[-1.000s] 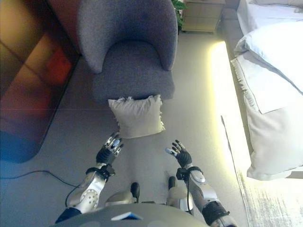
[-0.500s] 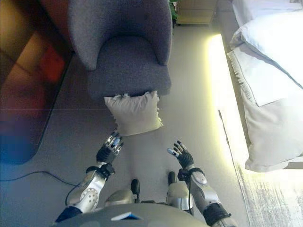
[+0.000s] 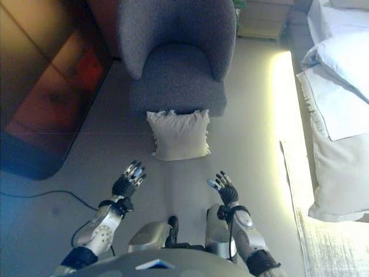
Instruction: Pick up the cushion and take it to the sofa
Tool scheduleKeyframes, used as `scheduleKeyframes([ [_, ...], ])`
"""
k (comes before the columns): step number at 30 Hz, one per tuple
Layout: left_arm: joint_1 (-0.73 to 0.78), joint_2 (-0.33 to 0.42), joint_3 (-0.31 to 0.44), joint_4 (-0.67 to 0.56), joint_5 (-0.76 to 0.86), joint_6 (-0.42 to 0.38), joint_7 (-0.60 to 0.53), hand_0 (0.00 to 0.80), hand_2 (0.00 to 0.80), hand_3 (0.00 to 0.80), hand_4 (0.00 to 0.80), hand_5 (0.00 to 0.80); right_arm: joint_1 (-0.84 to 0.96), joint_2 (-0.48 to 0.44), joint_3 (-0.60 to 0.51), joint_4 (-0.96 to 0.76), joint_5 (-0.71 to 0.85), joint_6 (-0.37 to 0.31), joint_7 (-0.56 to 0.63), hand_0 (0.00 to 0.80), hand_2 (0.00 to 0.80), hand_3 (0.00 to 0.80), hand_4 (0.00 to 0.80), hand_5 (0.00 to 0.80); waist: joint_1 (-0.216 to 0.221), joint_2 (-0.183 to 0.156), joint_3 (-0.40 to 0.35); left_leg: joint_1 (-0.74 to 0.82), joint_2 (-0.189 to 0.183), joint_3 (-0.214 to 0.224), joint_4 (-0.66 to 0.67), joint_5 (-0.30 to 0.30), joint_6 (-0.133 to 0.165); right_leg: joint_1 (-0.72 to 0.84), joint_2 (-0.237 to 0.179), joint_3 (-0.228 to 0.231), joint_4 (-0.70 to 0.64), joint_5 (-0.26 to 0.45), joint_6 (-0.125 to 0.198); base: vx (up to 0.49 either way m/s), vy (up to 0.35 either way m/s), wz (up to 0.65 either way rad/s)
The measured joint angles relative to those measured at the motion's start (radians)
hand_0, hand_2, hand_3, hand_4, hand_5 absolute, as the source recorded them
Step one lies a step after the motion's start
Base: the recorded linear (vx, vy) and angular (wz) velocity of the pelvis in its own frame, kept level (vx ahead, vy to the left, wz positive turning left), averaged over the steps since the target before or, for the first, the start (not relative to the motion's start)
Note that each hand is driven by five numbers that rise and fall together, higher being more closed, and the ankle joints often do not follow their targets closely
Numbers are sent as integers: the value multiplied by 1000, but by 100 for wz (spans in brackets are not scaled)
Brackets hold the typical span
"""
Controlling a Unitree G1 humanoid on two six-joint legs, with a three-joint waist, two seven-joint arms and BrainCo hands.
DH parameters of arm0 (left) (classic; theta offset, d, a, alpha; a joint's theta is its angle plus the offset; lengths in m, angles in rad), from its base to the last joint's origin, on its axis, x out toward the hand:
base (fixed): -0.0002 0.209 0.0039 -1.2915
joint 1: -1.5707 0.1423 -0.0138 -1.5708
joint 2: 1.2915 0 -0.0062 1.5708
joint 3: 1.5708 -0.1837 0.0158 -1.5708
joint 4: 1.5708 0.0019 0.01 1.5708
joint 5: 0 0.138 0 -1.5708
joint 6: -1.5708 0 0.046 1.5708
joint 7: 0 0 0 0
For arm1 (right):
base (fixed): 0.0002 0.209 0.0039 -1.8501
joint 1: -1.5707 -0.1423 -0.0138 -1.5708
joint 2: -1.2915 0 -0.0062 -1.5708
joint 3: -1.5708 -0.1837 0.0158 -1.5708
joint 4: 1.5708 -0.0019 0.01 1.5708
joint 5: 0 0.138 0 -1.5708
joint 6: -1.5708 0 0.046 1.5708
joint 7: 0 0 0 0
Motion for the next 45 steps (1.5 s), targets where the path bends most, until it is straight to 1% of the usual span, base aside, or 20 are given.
scheduleKeyframes([
  [3,5,-5,-9,4,0,2,1,0,0,0,0,0,2,8,0,25,26,0,-5,0,0,0,0,0,-34,-43,-16,7,-13,-46,-1,-1,-12,54,-3,14,-212,19,30,406,-119,46],
  [6,6,-6,-28,5,0,10,-2,0,0,0,0,0,-2,24,-38,47,44,2,-2,0,0,0,0,0,-43,-71,-34,37,5,-101,-18,-22,-49,104,19,-4,-243,102,14,415,-156,47],
  [8,10,-22,-35,4,1,11,-4,0,0,0,0,0,-4,15,-55,69,46,2,6,0,0,0,0,0,-50,-61,-35,75,16,-70,10,-36,-56,108,31,-30,-202,107,-3,436,-151,29],
  [9,19,-45,-35,4,1,11,-4,0,0,0,0,0,-5,-5,-63,68,46,3,9,0,0,0,0,0,-49,-36,-42,92,21,-32,32,-72,-54,108,39,-46,-180,108,-33,389,-133,5],
  [11,30,-72,-31,4,0,9,-4,0,0,0,0,0,-16,-25,-73,72,44,8,17,0,0,0,0,0,-50,-4,-56,146,42,-13,-37,-86,-81,101,54,-65,-146,87,-68,382,-131,-18],
  [17,51,-75,-14,0,-1,7,6,0,0,0,0,0,-10,-26,-8,42,19,58,37,0,0,0,0,0,-79,26,-121,223,122,46,-114,-86,-130,90,126,-89,-100,28,-107,375,-193,-28],
  [19,35,-58,1,-7,-2,5,14,0,0,0,0,0,-25,-19,5,49,15,66,57,0,0,0,0,0,-72,-7,-141,168,127,90,41,-106,-161,82,133,-95,-69,-1,-133,365,-280,-40],
  [21,23,-46,2,-7,-4,5,32,0,0,0,0,0,-31,-23,5,61,4,64,70,0,0,0,0,0,-68,-40,-162,62,124,132,275,-47,-196,107,119,-94,-91,-7,-156,286,-166,-42],
  [23,16,-52,-3,-8,-5,8,40,0,0,0,0,0,-32,-34,4,69,6,46,70,0,0,0,0,0,-46,-57,-171,0,140,155,430,47,-157,168,110,-91,-137,-5,-181,201,-2,-46],
  [24,15,-53,-5,-14,-5,8,40,0,0,0,0,0,-33,-40,4,69,6,36,70,0,0,0,0,0,-46,-59,-170,-24,149,165,454,39,-147,187,110,-94,-159,-3,-189,229,106,-18],
  [26,4,-53,-6,-20,-7,9,39,0,0,0,0,0,-33,-43,-1,70,7,20,65,0,0,0,0,0,-45,-49,-168,-53,166,191,384,39,-135,205,111,-98,-181,-4,-207,251,169,3],
  [29,-30,-52,-8,-20,-10,20,36,0,0,0,0,0,-26,-31,-18,76,7,14,24,0,0,0,0,0,-44,-42,-157,-96,180,208,130,60,-114,246,110,-127,-233,-5,-212,251,184,27],
  [30,-34,-52,-8,-20,-12,23,36,0,0,0,0,0,-26,-24,-21,78,7,14,15,0,0,0,0,0,-42,-42,-151,-100,180,195,43,72,-106,261,110,-129,-242,-8,-210,327,150,13],
  [31,-34,-54,-9,-22,-20,29,36,0,0,0,0,0,-22,-23,-24,78,7,14,16,0,0,0,0,0,-40,-41,-148,-97,177,159,-55,99,-125,271,113,-126,-256,-9,-209,350,124,-2],
  [33,-35,-61,-17,-29,-29,29,44,0,0,0,0,0,-23,-29,-34,79,6,16,32,0,0,0,0,0,-11,-37,-121,-76,186,56,-253,158,-149,293,129,-48,-262,-13,-205,358,109,-50],
  [35,-31,-66,-23,-28,-40,27,51,0,0,0,0,0,-39,-47,-36,79,6,25,52,0,0,0,0,0,18,-34,-82,-72,214,4,-300,165,-143,324,132,21,-262,-24,-188,333,147,-92],
  [38,-38,-72,-29,-22,-41,12,55,0,0,0,0,0,-39,-66,-38,79,6,30,71,0,0,0,0,0,-2,-19,-64,-92,246,41,-254,165,-142,375,129,43,-264,-54,-148,323,202,-43],
  [40,-43,-102,-36,-21,-42,-5,50,0,0,0,0,0,-12,-98,-39,77,6,29,74,0,0,0,0,0,-25,26,-67,-84,248,94,-243,144,-114,401,140,41,-255,-101,-107,332,258,-8],
  [43,-44,-85,-42,-22,-50,-23,45,0,0,0,0,0,-6,-68,-27,90,4,28,73,0,0,0,0,0,-16,-5,-71,-74,178,111,-220,287,-156,395,64,42,-211,-167,-42,309,255,-20],
  [45,-46,-59,-39,-31,-50,-23,50,0,0,0,0,0,-22,-44,-7,59,5,28,60,0,0,0,0,0,-7,-27,-70,-59,123,125,-214,266,-140,395,-3,38,-190,-181,-23,378,268,-11],
])
